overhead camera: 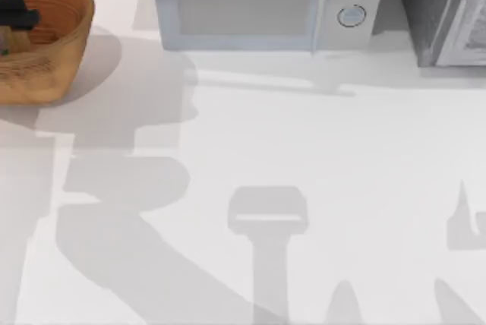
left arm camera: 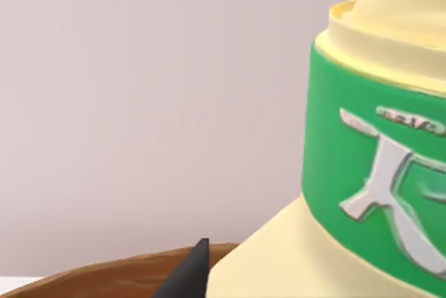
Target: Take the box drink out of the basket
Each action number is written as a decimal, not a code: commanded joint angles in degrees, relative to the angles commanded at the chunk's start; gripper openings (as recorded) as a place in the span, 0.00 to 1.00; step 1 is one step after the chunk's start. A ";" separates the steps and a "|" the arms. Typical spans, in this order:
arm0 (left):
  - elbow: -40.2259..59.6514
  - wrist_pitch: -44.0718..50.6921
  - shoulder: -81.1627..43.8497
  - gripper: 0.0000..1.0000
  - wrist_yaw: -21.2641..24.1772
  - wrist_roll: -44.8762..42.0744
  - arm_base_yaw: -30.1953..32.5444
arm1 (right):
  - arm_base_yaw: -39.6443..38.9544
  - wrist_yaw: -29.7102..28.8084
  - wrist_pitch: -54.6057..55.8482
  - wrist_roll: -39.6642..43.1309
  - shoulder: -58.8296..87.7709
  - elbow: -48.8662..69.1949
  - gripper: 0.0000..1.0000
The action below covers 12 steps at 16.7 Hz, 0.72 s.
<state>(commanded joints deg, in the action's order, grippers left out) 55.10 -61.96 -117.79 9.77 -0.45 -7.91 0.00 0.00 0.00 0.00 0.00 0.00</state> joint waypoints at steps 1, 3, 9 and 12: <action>0.66 1.76 0.92 0.00 -0.02 0.05 0.00 | 0.00 0.00 0.00 0.00 0.00 0.00 1.00; 2.46 5.94 3.34 0.00 -0.07 0.06 0.02 | 0.00 0.00 0.00 0.00 0.00 0.00 1.00; 9.28 20.68 12.13 0.00 -0.21 -0.18 0.09 | 0.00 0.00 0.00 0.00 0.00 0.00 1.00; 12.14 26.73 15.71 0.00 -0.28 -0.31 0.10 | 0.00 0.00 0.00 0.00 0.00 0.00 1.00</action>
<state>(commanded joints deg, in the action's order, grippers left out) 67.24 -35.23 -102.08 9.49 -0.76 -7.80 0.00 0.00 0.00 0.00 0.00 0.00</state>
